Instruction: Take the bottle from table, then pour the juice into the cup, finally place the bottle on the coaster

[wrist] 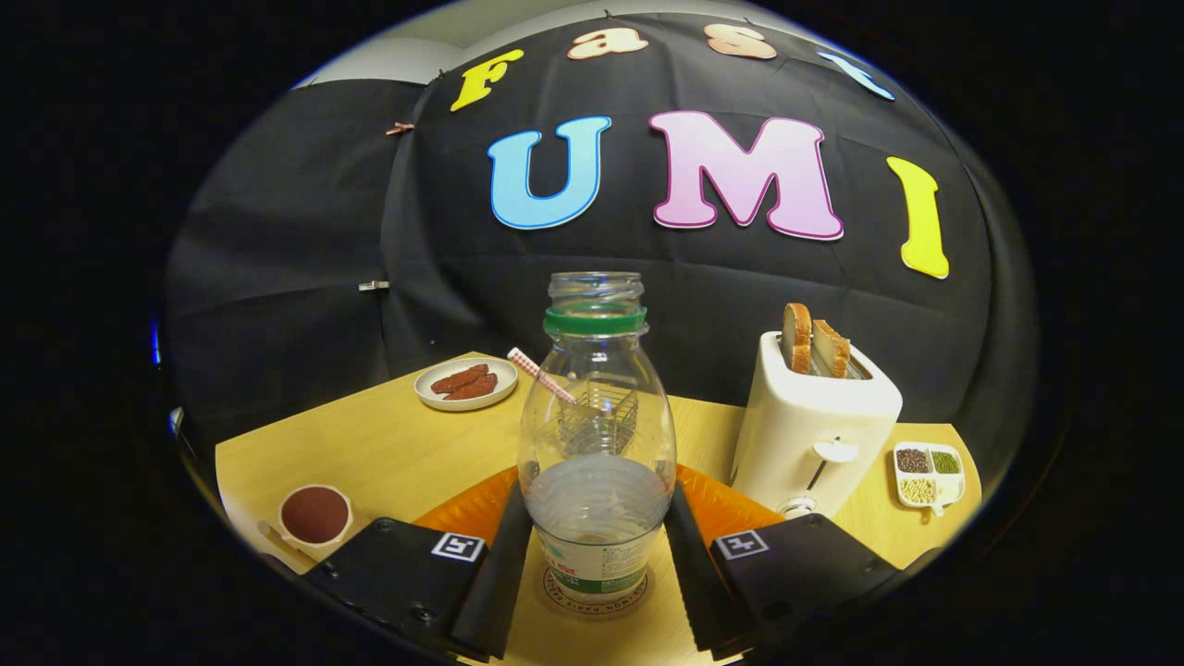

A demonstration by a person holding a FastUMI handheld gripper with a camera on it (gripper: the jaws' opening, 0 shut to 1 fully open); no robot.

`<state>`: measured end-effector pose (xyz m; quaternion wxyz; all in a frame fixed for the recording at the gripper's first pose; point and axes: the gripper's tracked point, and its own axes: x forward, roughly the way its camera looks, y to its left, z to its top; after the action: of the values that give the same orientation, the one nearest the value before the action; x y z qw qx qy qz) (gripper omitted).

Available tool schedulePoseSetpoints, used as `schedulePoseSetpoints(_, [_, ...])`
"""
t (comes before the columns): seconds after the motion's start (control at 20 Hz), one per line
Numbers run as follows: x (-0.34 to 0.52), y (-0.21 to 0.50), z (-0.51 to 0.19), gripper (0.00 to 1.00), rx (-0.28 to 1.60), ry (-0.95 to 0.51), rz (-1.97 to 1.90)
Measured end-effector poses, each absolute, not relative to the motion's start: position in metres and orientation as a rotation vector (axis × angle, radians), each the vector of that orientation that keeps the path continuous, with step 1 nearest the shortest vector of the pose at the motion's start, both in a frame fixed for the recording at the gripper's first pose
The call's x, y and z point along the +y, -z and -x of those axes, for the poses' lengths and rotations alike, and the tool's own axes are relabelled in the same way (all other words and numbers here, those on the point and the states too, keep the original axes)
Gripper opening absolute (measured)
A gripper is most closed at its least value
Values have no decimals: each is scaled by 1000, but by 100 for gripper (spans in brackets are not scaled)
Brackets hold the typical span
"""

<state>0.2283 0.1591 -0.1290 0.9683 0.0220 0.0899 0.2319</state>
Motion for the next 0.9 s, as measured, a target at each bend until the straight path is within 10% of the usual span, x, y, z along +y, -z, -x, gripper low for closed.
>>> schedulePoseSetpoints(0.9, [166,154,-226,79,207,-490,-20])
